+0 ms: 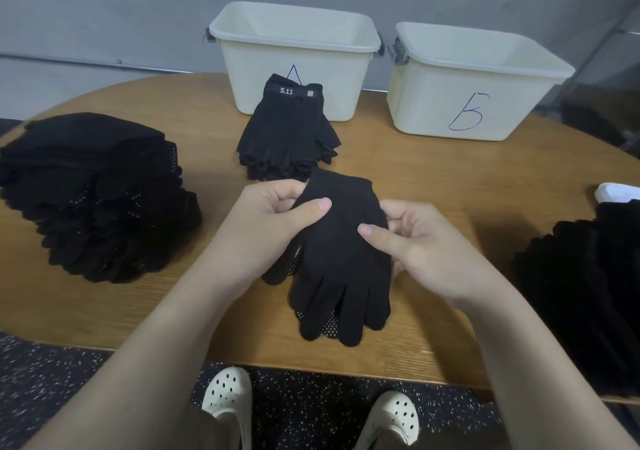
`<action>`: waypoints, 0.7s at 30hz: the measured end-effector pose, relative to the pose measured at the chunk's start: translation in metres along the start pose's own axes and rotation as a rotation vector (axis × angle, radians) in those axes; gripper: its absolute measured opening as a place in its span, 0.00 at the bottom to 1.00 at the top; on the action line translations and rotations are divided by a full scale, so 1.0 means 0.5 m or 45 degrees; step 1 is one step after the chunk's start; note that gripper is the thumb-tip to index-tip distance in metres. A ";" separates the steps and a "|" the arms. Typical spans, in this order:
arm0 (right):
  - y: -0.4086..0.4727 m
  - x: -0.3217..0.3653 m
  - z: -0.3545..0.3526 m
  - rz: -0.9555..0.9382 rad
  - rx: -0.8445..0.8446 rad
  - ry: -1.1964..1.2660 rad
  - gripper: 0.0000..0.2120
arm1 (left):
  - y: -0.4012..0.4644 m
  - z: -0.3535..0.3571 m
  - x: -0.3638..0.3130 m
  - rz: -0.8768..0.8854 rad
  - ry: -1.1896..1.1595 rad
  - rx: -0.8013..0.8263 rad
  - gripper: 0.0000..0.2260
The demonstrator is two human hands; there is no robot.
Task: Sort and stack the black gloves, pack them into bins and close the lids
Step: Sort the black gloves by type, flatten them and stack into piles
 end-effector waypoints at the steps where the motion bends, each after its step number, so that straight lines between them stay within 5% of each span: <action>1: 0.000 -0.002 0.000 -0.007 -0.023 -0.010 0.09 | 0.001 0.000 0.001 0.004 0.017 -0.002 0.05; 21: 0.040 -0.044 0.005 -0.036 -0.482 -0.578 0.07 | 0.033 -0.004 0.052 0.108 0.719 -0.296 0.05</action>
Point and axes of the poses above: each hand's wrist, its own y-axis towards the middle knuckle, its own z-axis out of the palm, x = y × z, the point moved 1 cm from there along y, towards the middle knuckle, and after that the axes turned 3 degrees about z, right-handed, at the moved point
